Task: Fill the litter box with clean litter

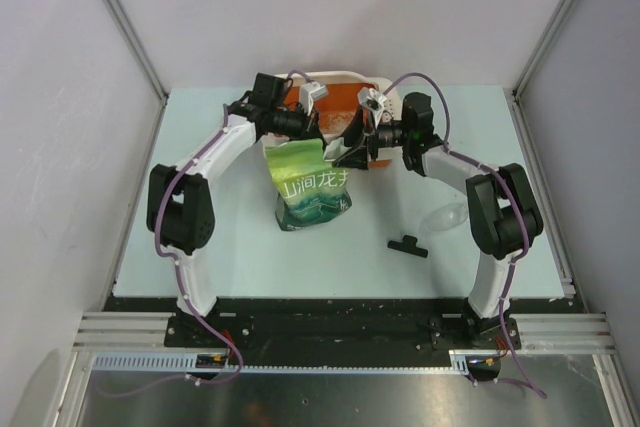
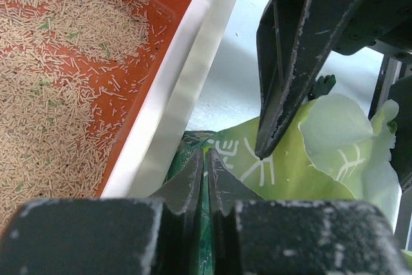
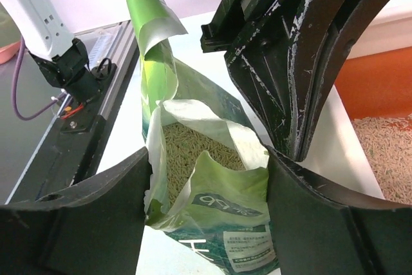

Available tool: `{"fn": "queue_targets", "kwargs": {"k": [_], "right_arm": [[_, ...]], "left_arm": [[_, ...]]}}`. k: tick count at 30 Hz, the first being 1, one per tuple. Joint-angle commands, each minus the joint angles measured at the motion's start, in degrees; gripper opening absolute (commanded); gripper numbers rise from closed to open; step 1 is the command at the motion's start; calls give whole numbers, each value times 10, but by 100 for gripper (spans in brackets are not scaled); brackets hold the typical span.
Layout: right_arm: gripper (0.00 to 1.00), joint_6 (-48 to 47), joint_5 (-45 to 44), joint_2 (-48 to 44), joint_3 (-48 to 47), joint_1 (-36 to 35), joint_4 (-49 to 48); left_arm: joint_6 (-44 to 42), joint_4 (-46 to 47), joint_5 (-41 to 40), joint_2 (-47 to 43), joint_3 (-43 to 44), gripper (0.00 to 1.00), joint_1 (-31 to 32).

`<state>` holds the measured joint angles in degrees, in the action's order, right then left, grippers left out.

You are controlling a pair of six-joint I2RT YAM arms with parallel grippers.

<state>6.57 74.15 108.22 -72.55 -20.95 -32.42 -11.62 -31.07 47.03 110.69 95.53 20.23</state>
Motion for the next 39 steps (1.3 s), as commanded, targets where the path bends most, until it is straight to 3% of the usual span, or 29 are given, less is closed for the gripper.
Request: {"fn": "queue_targets", "kwargs": {"k": [1, 9, 14, 22, 28, 31, 34, 35, 39], "right_arm": [[67, 22, 6, 0, -3, -3, -45], [52, 23, 6, 3, -1, -11, -26], [52, 51, 11, 13, 4, -19, -54], [57, 165, 23, 42, 15, -31, -207], [52, 275, 33, 72, 15, -37, -335], [47, 357, 38, 87, 15, -37, -409], [42, 438, 35, 106, 14, -37, -509], [41, 480, 37, 109, 12, -37, -526], [33, 517, 43, 110, 11, -41, -549]], "left_arm": [[-26, -7, 5, -35, 9, 9, 2], [-30, -10, 2, -37, 8, 9, 1], [-39, -19, -4, -45, 4, 8, -1], [-67, -45, -31, -58, 7, 7, -6], [-75, -60, -75, -71, 5, 7, -27], [-80, -67, -101, -93, -9, 11, -41], [-90, -76, -126, -129, -38, 21, -65], [-95, -79, -134, -139, -46, 28, -80], [-117, -89, -151, -209, -120, 40, -126]]}}
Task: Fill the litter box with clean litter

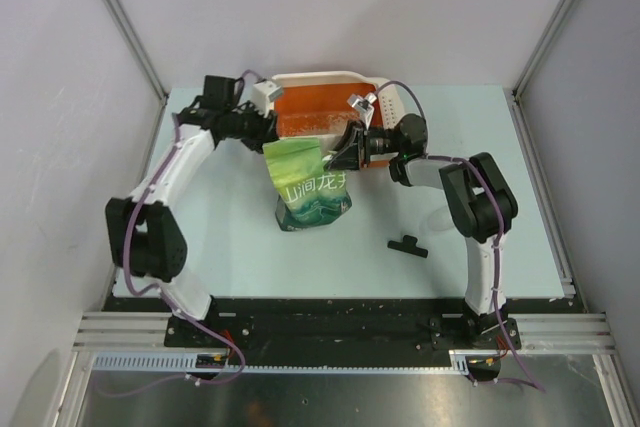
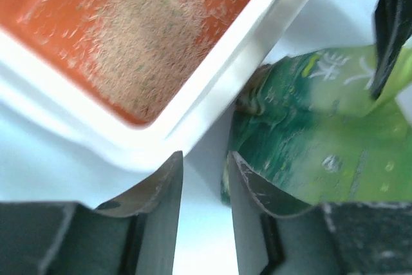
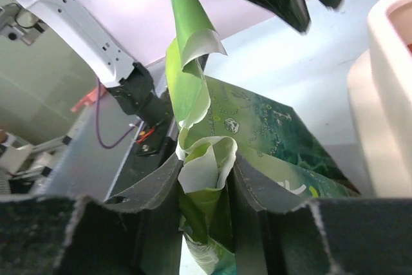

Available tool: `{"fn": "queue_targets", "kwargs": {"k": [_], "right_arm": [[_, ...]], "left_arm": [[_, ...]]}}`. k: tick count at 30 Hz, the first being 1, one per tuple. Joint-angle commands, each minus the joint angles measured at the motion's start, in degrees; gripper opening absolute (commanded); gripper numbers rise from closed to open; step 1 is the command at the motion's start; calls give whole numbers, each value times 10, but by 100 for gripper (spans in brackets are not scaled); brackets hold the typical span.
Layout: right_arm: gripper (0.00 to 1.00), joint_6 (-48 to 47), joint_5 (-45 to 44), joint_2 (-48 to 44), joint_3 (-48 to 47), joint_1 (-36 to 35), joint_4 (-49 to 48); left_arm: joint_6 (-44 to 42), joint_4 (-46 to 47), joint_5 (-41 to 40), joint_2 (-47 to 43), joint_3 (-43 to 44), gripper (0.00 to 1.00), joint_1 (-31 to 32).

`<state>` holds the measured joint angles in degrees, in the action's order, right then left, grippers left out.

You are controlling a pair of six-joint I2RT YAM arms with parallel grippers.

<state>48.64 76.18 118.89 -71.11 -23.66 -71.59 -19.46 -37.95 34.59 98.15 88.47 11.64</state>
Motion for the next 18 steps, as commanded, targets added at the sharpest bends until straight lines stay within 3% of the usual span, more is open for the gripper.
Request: {"fn": "queue_targets", "kwargs": {"k": [1, 7, 10, 11, 12, 13, 14, 18], "right_arm": [[31, 97, 18, 4, -3, -13, -157], [13, 81, 1, -8, -7, -10, -120], [0, -27, -28, -42, -5, -8, 12], [0, -85, -42, -55, -6, -6, 132], [0, -146, -57, -87, -6, -7, 200], [0, -269, -83, -102, -8, -9, 261], [0, -311, -91, -110, -17, -11, 359], [0, -320, -90, -129, -28, -4, 404]], "left_arm": [[-41, -26, -28, -96, -60, 41, -49], [-47, -53, -22, -202, -134, 54, -82], [-51, -56, -21, -262, -177, 61, -91], [-52, -60, -18, -286, -185, 64, -93], [-62, -63, -7, -296, -195, 64, -94], [-65, -70, 2, -305, -199, 65, -96], [-67, -73, 14, -314, -202, 66, -96], [-44, -77, 111, -314, -202, 69, -95]]}}
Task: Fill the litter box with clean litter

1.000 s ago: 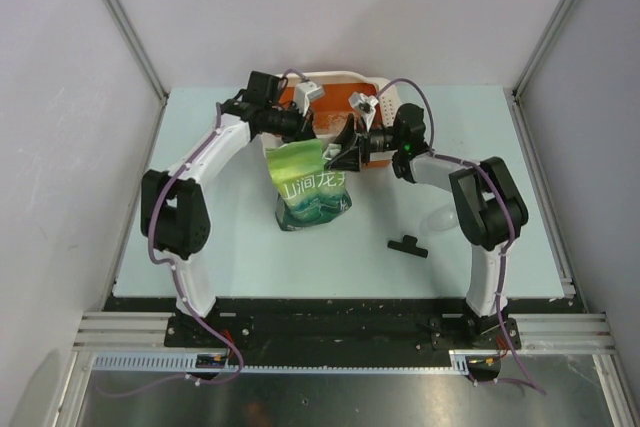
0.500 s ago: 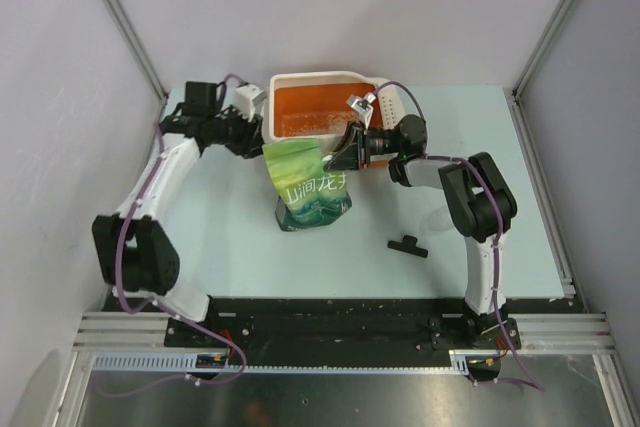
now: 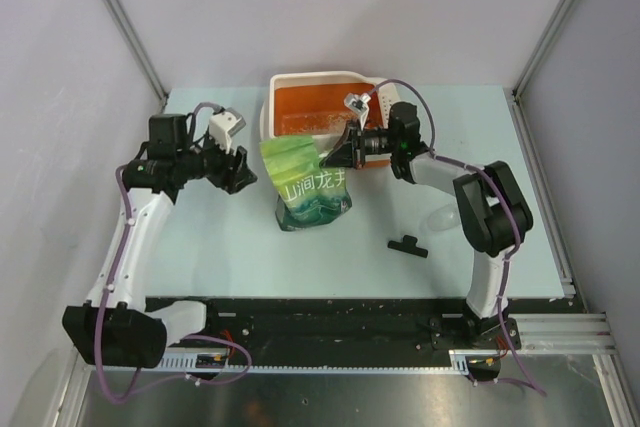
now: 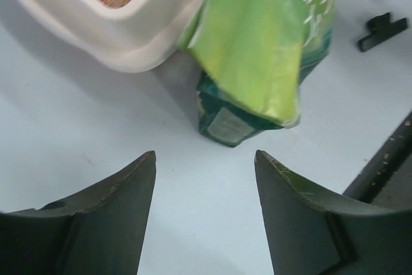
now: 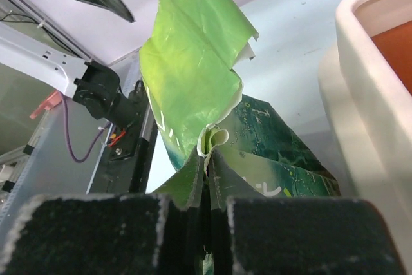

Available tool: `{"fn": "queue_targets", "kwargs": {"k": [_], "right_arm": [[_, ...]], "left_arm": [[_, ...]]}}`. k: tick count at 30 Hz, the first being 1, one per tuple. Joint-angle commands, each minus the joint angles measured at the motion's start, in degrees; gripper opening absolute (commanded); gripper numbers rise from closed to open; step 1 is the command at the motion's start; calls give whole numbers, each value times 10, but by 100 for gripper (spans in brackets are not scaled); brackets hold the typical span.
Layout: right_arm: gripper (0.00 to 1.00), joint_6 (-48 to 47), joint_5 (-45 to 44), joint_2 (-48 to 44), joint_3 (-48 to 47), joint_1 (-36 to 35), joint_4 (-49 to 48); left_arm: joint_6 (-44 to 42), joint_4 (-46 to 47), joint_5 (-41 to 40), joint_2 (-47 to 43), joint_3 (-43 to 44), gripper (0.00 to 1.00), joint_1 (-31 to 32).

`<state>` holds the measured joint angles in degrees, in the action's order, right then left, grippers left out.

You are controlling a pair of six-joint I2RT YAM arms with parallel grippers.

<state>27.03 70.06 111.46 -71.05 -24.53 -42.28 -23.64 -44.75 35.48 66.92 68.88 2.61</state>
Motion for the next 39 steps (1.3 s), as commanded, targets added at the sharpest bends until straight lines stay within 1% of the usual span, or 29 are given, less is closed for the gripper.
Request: {"fn": "queue_targets", "kwargs": {"k": [1, 3, 5, 6, 7, 8, 9, 11, 12, 15, 16, 18, 19, 21, 22, 23, 24, 25, 29, 30, 31, 32, 33, 34, 35, 37, 39], "right_arm": [[0, -100, -21, -62, -29, 5, 117], [0, -108, -12, -71, -29, 5, 150], [0, -109, -1, -84, -29, 5, 185], [0, -110, 2, -89, -29, 4, 198], [0, -114, 3, -92, -29, 2, 210], [0, -120, 3, -99, -29, 0, 235], [0, -137, -2, -104, -29, -2, 248], [0, -143, -8, -112, -29, -3, 266], [0, -130, -16, -112, -29, -2, 267], [0, -110, -26, -120, -29, 4, 266], [0, -116, -27, -123, -29, 4, 272], [0, -124, -36, -139, -29, 12, 300], [0, -127, -35, -142, -29, 15, 317], [0, -130, -30, -158, -27, 26, 335], [0, -140, -28, -165, -24, 28, 353], [0, -144, -25, -171, -20, 33, 363], [0, -145, -16, -175, -16, 35, 372], [0, -141, -11, -185, -12, 41, 386], [0, -122, 23, -200, 26, 49, 381], [2, -110, 24, -202, 46, 48, 372], [8, -94, 26, -206, 56, 45, 327], [11, -61, 24, -208, 68, 41, 303], [13, -54, 23, -209, 80, 36, 282], [20, -51, 20, -210, 85, 25, 262], [25, -51, 9, -210, 87, 20, 256], [29, -40, -2, -208, 100, 8, 219], [30, -7, -5, -198, 108, 5, 186]], "left_arm": [[4, -9, 142, 2, -8, 72, -2], [16, -9, 168, 17, -9, 74, 6], [36, 13, 186, 33, -15, 77, 16], [74, 31, 187, 34, -29, 77, 18], [95, 85, 188, 34, -40, 78, 20], [132, 116, 192, 32, -51, 78, 23], [148, 168, 195, 35, -64, 78, 27], [182, 200, 214, 58, -63, 77, 46], [194, 224, 219, 68, -58, 77, 54], [252, 278, 235, 105, -55, 66, 71], [262, 285, 237, 113, -53, 57, 77], [272, 290, 249, 133, -46, 48, 85], [275, 290, 254, 144, -45, 40, 86], [286, 291, 267, 152, -48, 31, 91], [290, 290, 269, 157, -49, 19, 93], [300, 290, 270, 159, -50, 10, 93], [306, 292, 267, 161, -51, 4, 93], [310, 294, 268, 167, -51, 0, 93], [315, 293, 293, 189, -42, 0, 94], [317, 293, 294, 194, -39, 0, 96], [318, 293, 295, 205, -38, 0, 96], [317, 294, 296, 211, -31, 0, 96], [316, 293, 295, 216, -28, 0, 97], [315, 293, 294, 227, -24, 0, 97], [315, 293, 293, 233, -15, 0, 97], [314, 293, 296, 249, -2, 0, 97], [313, 293, 300, 256, 15, 0, 98]]}}
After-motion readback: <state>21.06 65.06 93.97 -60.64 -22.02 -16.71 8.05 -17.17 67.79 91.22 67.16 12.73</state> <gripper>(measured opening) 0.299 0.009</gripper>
